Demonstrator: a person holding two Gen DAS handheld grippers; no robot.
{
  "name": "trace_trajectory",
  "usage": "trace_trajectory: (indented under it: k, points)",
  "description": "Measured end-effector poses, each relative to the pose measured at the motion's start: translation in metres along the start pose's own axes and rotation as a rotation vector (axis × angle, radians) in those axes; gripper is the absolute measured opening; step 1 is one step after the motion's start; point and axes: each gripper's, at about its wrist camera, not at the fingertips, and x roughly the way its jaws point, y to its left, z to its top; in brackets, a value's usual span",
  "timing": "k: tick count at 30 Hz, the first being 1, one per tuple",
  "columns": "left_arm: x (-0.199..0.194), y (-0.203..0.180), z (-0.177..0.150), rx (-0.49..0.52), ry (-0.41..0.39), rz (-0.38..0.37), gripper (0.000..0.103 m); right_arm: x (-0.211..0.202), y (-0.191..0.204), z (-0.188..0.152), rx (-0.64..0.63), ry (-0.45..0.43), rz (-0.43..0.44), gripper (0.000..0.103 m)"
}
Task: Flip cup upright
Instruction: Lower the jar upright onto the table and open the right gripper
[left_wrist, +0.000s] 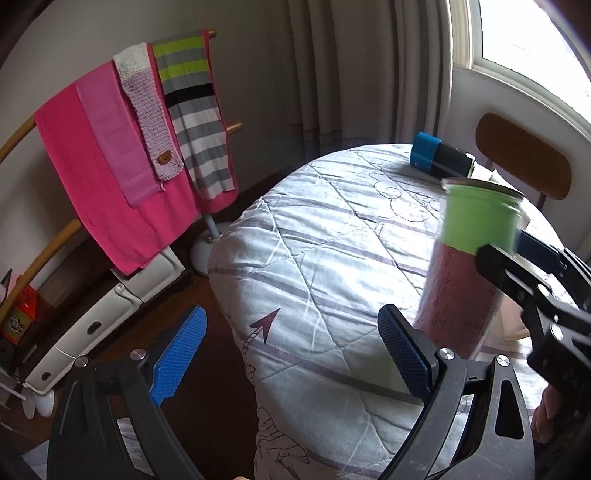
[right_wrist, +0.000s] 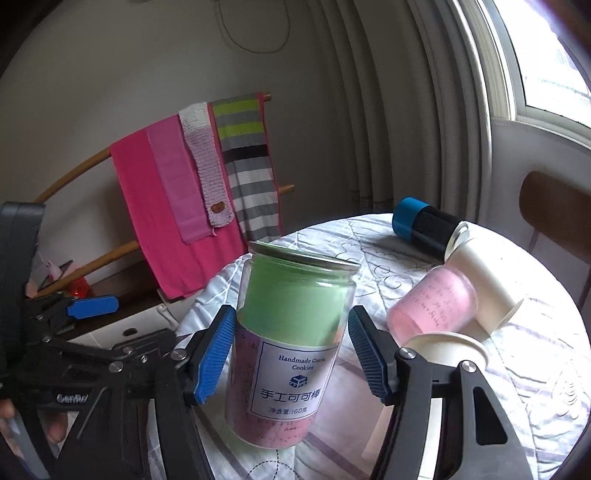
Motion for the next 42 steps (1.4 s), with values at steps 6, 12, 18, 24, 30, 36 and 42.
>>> trace_trajectory:
  k: [6, 12, 18, 24, 30, 36, 42]
  points:
    - [0.007, 0.002, -0.005, 0.000, 0.020, -0.006, 0.095, -0.016, 0.018, -0.020, -0.107, -0.086, -0.020, 0.064]
    - [0.001, 0.005, -0.008, -0.008, -0.007, -0.005, 0.095, -0.031, 0.027, -0.037, -0.175, -0.157, -0.040, 0.064]
    - [-0.006, 0.006, -0.009, -0.009, -0.034, -0.007, 0.096, -0.036, 0.030, -0.038, -0.186, -0.152, -0.026, 0.082]
    - [-0.008, 0.004, -0.012, -0.011, -0.029, -0.004, 0.097, -0.038, 0.026, -0.037, -0.177, -0.143, -0.020, 0.082]
    - [-0.025, 0.000, -0.018, -0.004, -0.040, 0.018, 0.097, -0.049, 0.024, -0.037, -0.207, -0.146, -0.020, 0.082]
    - [-0.059, -0.019, -0.027, -0.002, -0.085, 0.033, 0.097, -0.079, 0.013, -0.031, -0.206, -0.140, -0.010, 0.082]
    - [-0.100, -0.044, -0.032, -0.035, -0.143, 0.025, 0.102, -0.102, -0.009, -0.018, -0.163, -0.063, -0.023, 0.082]
